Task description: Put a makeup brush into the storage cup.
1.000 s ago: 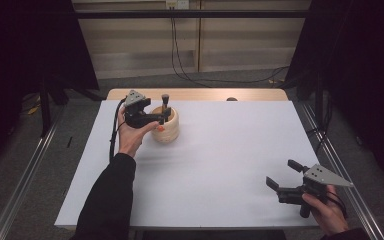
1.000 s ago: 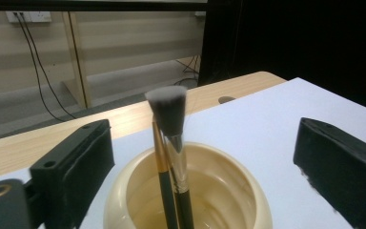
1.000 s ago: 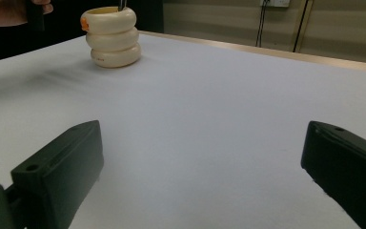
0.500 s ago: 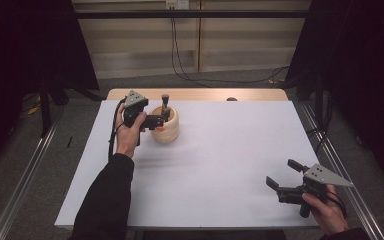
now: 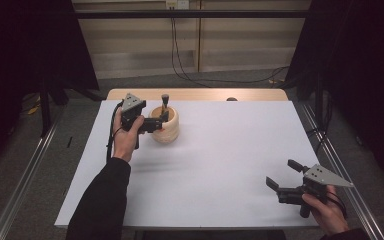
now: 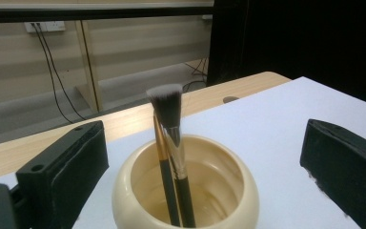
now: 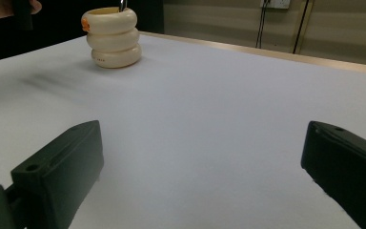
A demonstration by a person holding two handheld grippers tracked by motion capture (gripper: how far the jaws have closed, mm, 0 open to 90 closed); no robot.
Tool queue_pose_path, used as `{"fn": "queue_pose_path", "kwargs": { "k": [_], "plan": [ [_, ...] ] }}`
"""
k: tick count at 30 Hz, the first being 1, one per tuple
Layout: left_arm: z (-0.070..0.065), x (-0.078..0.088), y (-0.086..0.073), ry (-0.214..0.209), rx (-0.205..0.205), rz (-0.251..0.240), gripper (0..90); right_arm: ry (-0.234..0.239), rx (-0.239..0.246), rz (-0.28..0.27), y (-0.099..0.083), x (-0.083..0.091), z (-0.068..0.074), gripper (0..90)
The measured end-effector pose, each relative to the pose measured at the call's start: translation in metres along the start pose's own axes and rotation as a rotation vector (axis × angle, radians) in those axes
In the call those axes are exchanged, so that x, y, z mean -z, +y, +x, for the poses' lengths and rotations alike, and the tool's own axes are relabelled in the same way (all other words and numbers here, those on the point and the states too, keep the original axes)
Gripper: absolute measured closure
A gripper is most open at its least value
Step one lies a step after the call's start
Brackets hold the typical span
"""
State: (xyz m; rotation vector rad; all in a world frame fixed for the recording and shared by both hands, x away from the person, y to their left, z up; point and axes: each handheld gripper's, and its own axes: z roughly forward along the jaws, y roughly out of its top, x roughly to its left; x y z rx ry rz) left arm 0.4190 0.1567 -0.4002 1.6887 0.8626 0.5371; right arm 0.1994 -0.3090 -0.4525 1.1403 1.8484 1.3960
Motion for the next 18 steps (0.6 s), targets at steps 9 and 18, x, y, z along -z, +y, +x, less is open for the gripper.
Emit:
{"fn": "queue_pose_path", "kwargs": {
  "k": [9, 18],
  "plan": [
    [-0.006, 0.017, -0.007, -0.004, 0.004, -0.003, 2.0, 0.002, 0.002, 0.001, 0.001, -0.002, 0.0, 0.1],
    [-0.011, 0.032, -0.013, -0.044, 0.039, -0.028, 2.0, -0.005, 0.001, -0.005, 0.002, -0.002, 0.0, 0.1]
  ]
}}
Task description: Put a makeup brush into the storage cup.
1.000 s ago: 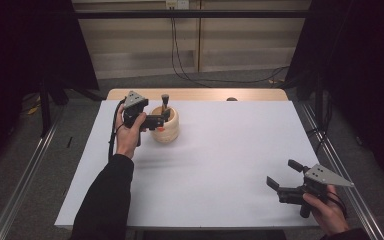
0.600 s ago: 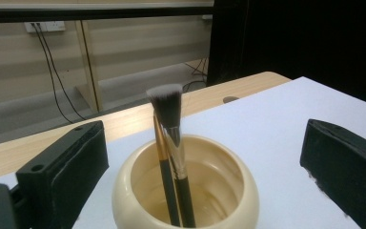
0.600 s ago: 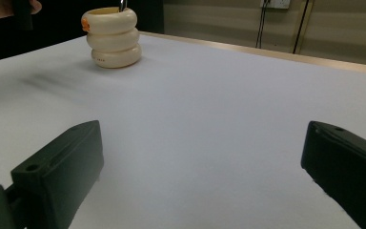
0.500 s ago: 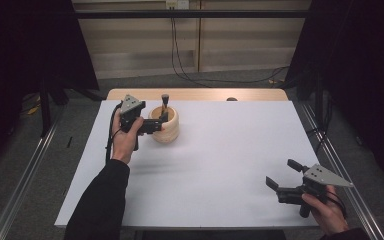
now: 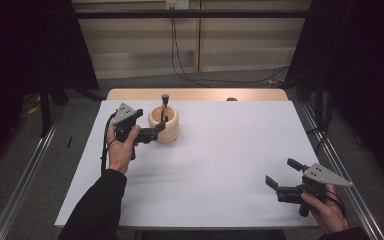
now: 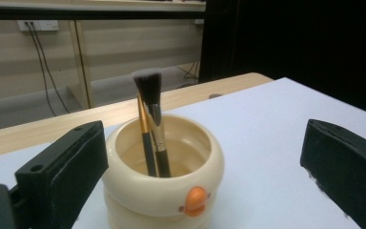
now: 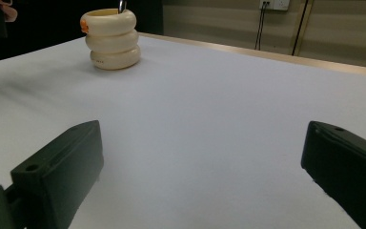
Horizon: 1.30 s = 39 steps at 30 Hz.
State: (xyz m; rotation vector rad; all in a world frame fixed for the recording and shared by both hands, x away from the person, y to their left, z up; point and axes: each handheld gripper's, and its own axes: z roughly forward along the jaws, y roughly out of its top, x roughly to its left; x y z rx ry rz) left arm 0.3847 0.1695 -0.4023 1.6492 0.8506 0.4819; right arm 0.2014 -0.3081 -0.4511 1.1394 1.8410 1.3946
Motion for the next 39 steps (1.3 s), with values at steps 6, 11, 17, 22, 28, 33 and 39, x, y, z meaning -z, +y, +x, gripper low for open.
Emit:
{"fn": "queue_pose_path", "kwargs": {
  "k": [6, 11, 17, 22, 28, 33, 39],
  "plan": [
    [-0.006, 0.011, -0.007, -0.003, -0.001, -0.005, 1.9, -0.015, -0.012, -0.014, 0.001, 0.002, -0.001, 0.0],
    [-0.012, 0.019, -0.013, 0.007, -0.031, -0.004, 1.9, -0.012, -0.005, -0.012, 0.001, 0.001, -0.001, 0.0],
    [-0.021, 0.029, -0.019, 0.01, -0.09, 0.015, 1.6, -0.015, -0.005, -0.011, 0.0, 0.001, -0.001, 0.0],
    [-0.028, 0.037, -0.027, 0.017, -0.081, 0.002, 1.5, -0.017, -0.006, -0.011, 0.0, 0.001, -0.001, 0.0],
    [-0.036, 0.046, -0.035, 0.006, -0.071, 0.005, 1.9, -0.016, -0.006, -0.011, 0.0, 0.002, -0.001, 0.0],
    [-0.04, 0.055, -0.04, -0.003, -0.061, 0.004, 2.1, -0.016, -0.005, -0.011, 0.0, 0.002, -0.001, 0.0],
    [-0.046, 0.065, -0.049, -0.005, -0.064, 0.009, 1.7, -0.017, -0.004, -0.01, 0.0, 0.002, -0.001, 0.1]
  ]
}}
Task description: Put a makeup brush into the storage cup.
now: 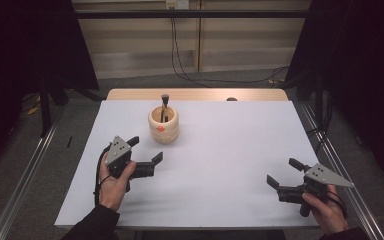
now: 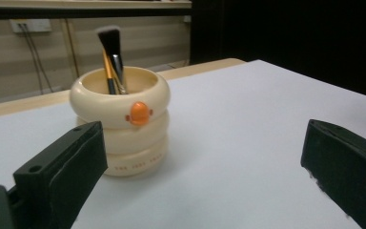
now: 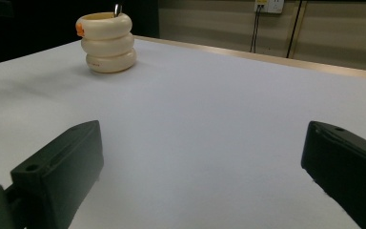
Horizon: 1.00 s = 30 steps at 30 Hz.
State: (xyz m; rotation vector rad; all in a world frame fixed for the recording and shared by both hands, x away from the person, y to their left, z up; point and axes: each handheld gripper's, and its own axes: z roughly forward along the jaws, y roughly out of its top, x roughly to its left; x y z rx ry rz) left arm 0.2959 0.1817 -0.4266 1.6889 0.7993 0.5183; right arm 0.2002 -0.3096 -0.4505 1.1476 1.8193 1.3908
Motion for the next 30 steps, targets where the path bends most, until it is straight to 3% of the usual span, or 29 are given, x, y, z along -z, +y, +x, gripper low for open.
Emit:
{"fn": "queue_pose_path", "kwargs": {
  "k": [8, 9, 20, 25, 30],
  "plan": [
    [-0.011, 0.016, -0.008, -0.025, -0.019, -0.022, 1.5, 0.005, 0.007, 0.004, 0.0, 0.001, 0.0, 0.0],
    [-0.012, 0.017, -0.008, -0.039, -0.022, -0.018, 1.5, 0.006, 0.006, 0.004, 0.0, 0.001, 0.0, 0.0],
    [-0.02, 0.031, -0.019, -0.045, -0.016, 0.011, 1.5, 0.003, 0.006, 0.004, 0.0, 0.0, 0.0, 0.0],
    [-0.022, 0.038, -0.024, -0.014, -0.031, 0.006, 1.6, 0.001, 0.011, 0.005, 0.0, 0.001, 0.0, 0.0],
    [-0.019, 0.043, -0.025, 0.005, -0.017, -0.004, 1.3, 0.001, 0.017, 0.003, 0.0, 0.001, 0.001, 0.0]
  ]
}}
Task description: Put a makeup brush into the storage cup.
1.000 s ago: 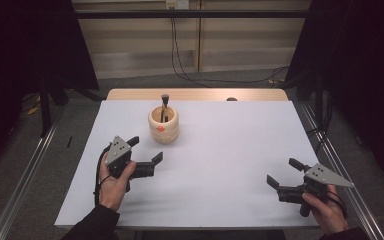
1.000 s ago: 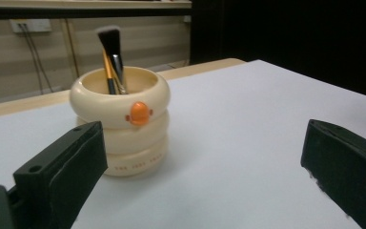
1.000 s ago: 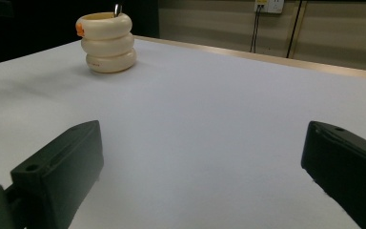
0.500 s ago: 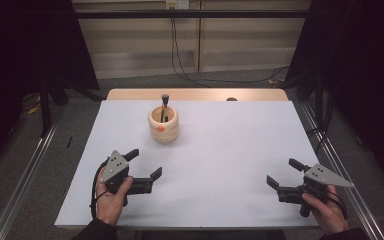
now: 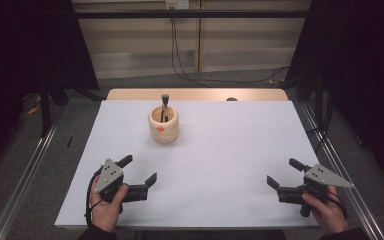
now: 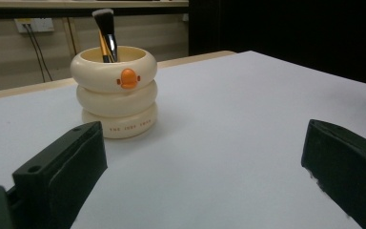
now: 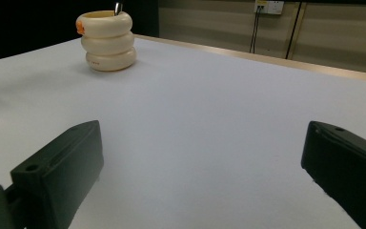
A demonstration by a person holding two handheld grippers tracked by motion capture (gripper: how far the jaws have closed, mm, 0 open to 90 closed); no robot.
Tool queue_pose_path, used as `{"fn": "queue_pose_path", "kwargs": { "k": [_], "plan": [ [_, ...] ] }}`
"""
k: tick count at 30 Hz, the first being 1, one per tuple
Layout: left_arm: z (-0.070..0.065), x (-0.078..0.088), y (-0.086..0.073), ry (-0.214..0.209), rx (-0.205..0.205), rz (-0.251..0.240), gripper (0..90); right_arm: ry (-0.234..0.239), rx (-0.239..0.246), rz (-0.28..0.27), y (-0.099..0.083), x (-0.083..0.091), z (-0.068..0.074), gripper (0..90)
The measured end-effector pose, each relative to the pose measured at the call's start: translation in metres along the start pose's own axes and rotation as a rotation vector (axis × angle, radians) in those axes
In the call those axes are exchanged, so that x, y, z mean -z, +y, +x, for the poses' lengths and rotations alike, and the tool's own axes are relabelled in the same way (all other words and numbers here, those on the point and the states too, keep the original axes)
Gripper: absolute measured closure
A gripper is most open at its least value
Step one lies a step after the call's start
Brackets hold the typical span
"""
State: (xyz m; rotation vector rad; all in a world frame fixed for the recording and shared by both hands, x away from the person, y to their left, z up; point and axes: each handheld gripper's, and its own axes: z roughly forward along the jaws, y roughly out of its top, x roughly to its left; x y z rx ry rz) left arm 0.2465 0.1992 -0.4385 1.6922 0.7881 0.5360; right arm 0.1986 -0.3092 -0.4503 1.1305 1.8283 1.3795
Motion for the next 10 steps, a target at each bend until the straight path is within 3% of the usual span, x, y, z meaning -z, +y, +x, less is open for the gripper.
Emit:
{"fn": "queue_pose_path", "kwargs": {
  "k": [10],
  "plan": [
    [-0.0014, -0.0035, -0.002, -0.029, -0.02, 0.03, 1.6, -0.007, 0.003, -0.004, 0.0001, 0.0002, -0.0005, 0.0]
  ]
}}
